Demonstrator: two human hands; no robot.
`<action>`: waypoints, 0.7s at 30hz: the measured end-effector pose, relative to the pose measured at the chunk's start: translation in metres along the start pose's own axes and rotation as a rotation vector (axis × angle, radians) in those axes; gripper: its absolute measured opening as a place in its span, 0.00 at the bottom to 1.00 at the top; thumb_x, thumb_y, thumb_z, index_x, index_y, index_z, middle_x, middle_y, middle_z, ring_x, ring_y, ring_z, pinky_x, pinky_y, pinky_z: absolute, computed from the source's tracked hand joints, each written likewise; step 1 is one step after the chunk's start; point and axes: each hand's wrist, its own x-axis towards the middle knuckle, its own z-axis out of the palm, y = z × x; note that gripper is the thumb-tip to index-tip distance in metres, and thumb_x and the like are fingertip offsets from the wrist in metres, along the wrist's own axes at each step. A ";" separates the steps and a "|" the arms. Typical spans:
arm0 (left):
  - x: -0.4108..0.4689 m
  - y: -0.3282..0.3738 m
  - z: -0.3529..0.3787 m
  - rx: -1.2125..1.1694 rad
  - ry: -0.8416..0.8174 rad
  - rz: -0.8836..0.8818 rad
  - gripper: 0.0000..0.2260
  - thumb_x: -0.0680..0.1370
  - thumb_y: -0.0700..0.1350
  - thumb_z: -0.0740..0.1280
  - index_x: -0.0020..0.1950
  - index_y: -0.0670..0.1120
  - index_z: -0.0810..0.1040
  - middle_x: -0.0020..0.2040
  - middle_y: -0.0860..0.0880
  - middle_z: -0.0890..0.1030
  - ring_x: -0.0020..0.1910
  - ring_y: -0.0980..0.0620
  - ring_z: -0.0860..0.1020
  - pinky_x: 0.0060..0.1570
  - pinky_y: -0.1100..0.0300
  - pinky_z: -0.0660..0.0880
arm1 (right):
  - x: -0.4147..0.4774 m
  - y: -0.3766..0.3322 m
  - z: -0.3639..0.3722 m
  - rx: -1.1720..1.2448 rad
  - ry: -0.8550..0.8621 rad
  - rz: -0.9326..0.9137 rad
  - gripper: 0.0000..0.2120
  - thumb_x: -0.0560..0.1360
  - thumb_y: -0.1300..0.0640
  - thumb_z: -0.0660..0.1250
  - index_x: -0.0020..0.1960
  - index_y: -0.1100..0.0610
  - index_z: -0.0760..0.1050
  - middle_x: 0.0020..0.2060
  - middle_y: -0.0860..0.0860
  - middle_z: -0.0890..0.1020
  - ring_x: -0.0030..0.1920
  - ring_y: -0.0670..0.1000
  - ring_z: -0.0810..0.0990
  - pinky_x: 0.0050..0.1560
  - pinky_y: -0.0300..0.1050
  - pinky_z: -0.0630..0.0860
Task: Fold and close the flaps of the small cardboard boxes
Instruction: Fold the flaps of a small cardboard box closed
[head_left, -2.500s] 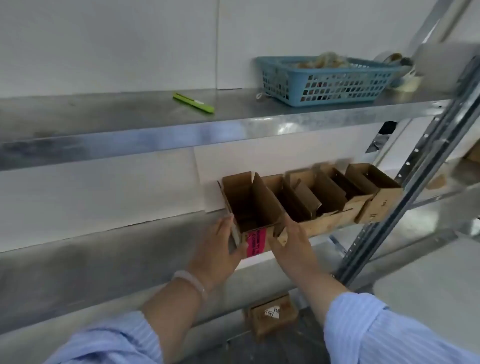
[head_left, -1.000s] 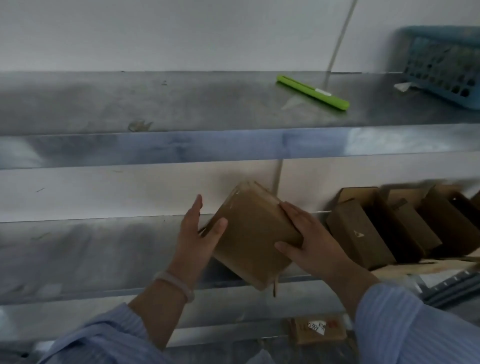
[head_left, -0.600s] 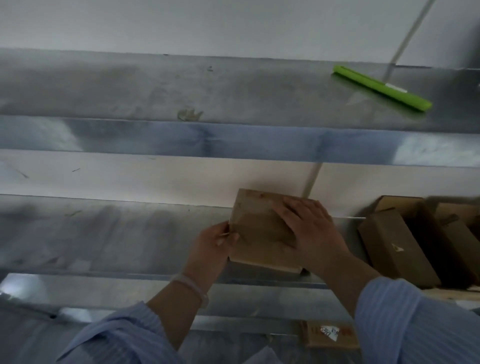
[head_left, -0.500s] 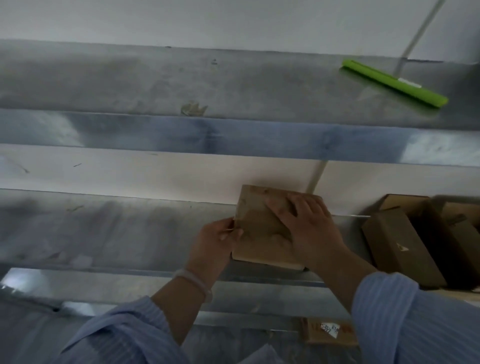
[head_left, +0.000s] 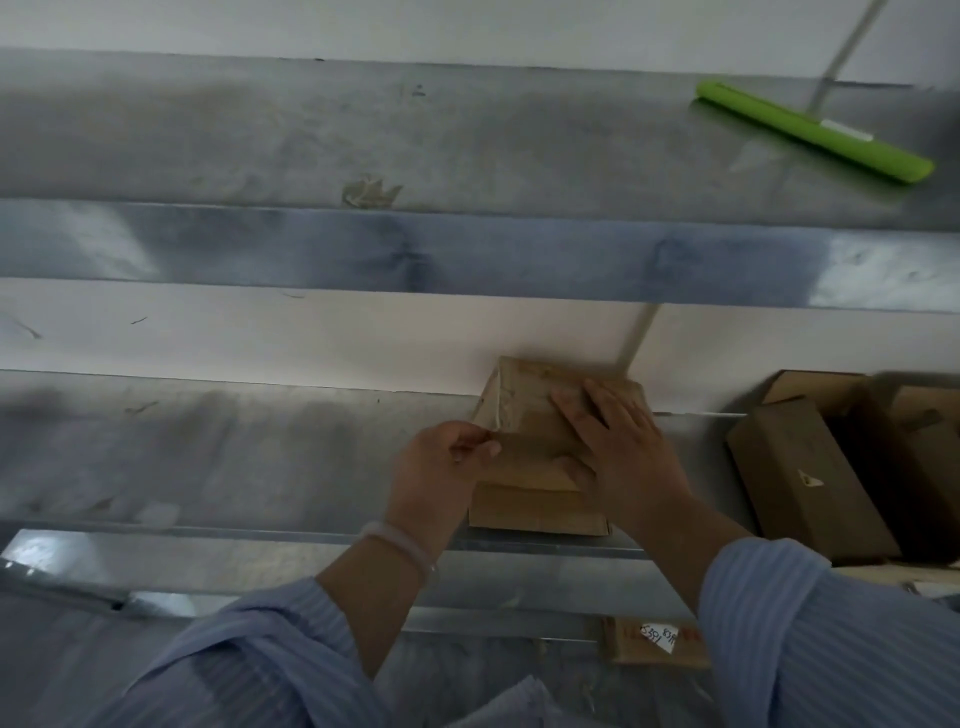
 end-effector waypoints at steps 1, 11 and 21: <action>-0.001 -0.001 0.001 0.008 -0.002 0.005 0.02 0.74 0.51 0.70 0.46 0.55 0.80 0.39 0.63 0.79 0.40 0.67 0.76 0.38 0.79 0.69 | -0.001 0.000 0.001 0.005 0.005 0.003 0.34 0.71 0.46 0.71 0.74 0.49 0.64 0.68 0.59 0.72 0.68 0.63 0.70 0.68 0.60 0.66; -0.007 -0.032 0.015 -0.054 -0.013 -0.206 0.11 0.76 0.50 0.68 0.54 0.45 0.82 0.41 0.55 0.82 0.43 0.55 0.81 0.47 0.59 0.79 | -0.009 -0.008 -0.003 -0.095 0.018 -0.071 0.30 0.70 0.34 0.57 0.68 0.46 0.72 0.62 0.48 0.77 0.60 0.55 0.74 0.61 0.56 0.70; -0.019 -0.031 0.021 -0.095 0.060 -0.270 0.08 0.73 0.47 0.73 0.51 0.48 0.82 0.40 0.58 0.80 0.41 0.62 0.78 0.42 0.73 0.73 | -0.017 -0.010 0.007 -0.113 0.045 -0.053 0.30 0.70 0.34 0.60 0.69 0.45 0.71 0.63 0.48 0.77 0.61 0.55 0.74 0.61 0.56 0.70</action>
